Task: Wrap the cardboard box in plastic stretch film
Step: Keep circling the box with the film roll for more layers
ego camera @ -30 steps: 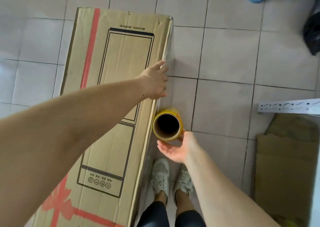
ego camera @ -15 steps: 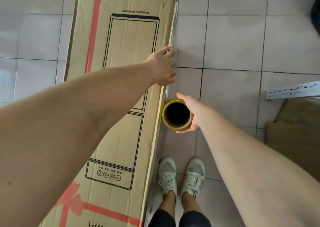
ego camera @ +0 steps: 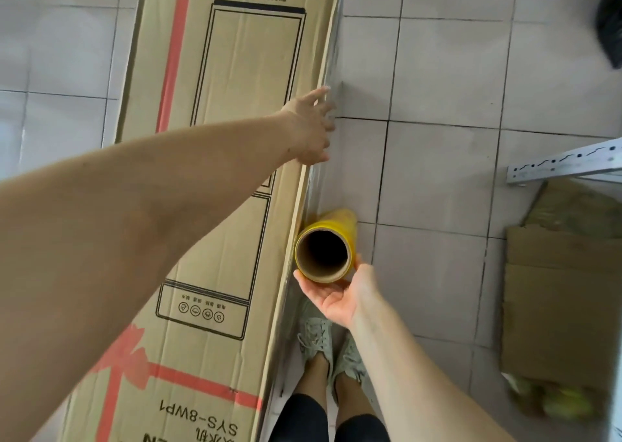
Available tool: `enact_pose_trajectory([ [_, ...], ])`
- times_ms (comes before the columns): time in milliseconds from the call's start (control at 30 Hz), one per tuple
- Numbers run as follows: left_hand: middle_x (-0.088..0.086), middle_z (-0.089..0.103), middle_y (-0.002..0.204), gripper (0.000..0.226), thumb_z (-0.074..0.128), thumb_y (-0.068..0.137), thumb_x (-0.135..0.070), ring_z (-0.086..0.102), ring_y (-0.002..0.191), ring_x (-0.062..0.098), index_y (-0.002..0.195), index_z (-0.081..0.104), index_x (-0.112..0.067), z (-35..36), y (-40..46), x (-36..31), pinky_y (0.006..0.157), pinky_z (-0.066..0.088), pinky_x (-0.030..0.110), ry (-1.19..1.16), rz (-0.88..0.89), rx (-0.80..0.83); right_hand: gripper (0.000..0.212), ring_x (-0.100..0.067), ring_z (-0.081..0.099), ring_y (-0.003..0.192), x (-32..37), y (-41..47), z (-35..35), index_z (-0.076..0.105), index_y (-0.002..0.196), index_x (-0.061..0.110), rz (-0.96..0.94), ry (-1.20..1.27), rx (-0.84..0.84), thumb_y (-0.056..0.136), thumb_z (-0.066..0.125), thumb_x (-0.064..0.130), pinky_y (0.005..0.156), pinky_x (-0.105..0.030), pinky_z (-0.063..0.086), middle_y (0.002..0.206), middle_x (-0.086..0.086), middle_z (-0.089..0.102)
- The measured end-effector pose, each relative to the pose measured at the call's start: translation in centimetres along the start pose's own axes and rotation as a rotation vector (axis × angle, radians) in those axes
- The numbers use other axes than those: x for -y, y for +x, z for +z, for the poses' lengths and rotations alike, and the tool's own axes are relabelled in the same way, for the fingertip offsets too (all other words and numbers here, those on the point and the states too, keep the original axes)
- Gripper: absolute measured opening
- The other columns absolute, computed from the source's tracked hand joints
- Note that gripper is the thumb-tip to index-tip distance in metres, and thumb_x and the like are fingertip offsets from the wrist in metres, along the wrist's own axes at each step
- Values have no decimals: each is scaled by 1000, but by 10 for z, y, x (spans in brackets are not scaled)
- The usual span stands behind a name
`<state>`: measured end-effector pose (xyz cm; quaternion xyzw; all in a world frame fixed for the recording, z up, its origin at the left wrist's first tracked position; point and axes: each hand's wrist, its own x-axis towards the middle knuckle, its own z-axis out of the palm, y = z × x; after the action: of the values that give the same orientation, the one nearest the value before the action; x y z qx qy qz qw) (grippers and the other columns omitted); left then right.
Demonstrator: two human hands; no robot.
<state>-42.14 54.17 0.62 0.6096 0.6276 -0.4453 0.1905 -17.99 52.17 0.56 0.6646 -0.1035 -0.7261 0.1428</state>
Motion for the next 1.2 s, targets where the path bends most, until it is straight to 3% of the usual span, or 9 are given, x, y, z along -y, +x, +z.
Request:
enact_pose_trajectory([
  [100, 0, 31, 161, 59, 11, 104, -53, -5, 153, 35, 149, 42, -29, 19, -21, -27, 121, -6, 55, -41, 50, -50, 52, -49, 64, 106, 13, -5, 8, 48, 122, -1, -33, -160, -65, 100, 47, 46, 97, -59, 50, 118, -32, 62],
  [200, 2, 34, 158, 57, 13, 105, -51, -10, 152, 35, 145, 47, -30, 31, -39, -39, 123, -3, 52, -204, 8, -106, 19, -43, 57, 104, 32, -10, 21, 45, 119, 14, -243, -450, -204, 103, 41, 24, 97, -65, 45, 130, -20, 52],
  [267, 0, 33, 159, 55, 15, 105, -50, -13, 152, 32, 144, 49, -31, 34, -41, -41, 123, -4, 51, -289, -22, -130, 25, -41, 56, 102, 42, -9, 30, 52, 121, 15, -346, -648, -255, 103, 35, 15, 93, -65, 45, 130, -18, 55],
  [500, -3, 27, 162, 53, 18, 106, -49, -18, 151, 28, 143, 51, -32, 37, -32, -44, 121, -9, 54, -379, -61, -133, 64, -45, 46, 128, 37, -20, 70, 42, 137, 19, -319, -1080, -269, 92, 50, 64, 95, -66, 46, 147, -16, 42],
  [667, -3, 18, 165, 51, 19, 106, -49, -22, 150, 26, 145, 49, -34, 36, -33, -43, 119, -15, 51, -376, -65, -119, 53, -41, 58, 108, 25, -15, 39, 52, 108, 17, -263, -860, -210, 81, 70, 58, 90, -61, 53, 126, -15, 55],
  [800, -2, 12, 167, 52, 21, 106, -51, -24, 150, 27, 148, 45, -33, 33, -34, -43, 120, -13, 52, -340, -86, -80, 60, -45, 59, 104, -11, 7, -12, 51, 124, 16, -180, -367, -135, 80, 69, 53, 86, -61, 53, 119, -20, 59],
  [967, 3, 6, 167, 64, 23, 100, -64, -27, 148, 30, 152, 38, -30, 26, -37, -52, 120, -13, 53, -224, -135, 5, 70, -48, 66, 99, -62, 17, -62, 53, 126, -4, -5, 31, 24, 92, 55, 57, 82, -56, 57, 113, -33, 66],
  [1100, 3, 18, 165, 58, 23, 103, -56, -15, 151, 34, 153, 36, -30, 30, -50, -82, 120, -8, 57, -77, -39, -31, 61, -46, 63, 109, -58, 10, -71, 47, 133, 3, -7, -103, 14, 97, 48, 52, 93, -59, 49, 124, -29, 61],
  [1200, 3, 27, 162, 56, 19, 104, -51, -9, 153, 33, 148, 44, -27, 52, -76, -113, 121, -8, 55, -141, -13, -80, 25, -45, 51, 126, -36, -4, -50, 42, 124, 17, -258, -424, -173, 104, 42, 31, 102, -67, 40, 131, -15, 47],
])
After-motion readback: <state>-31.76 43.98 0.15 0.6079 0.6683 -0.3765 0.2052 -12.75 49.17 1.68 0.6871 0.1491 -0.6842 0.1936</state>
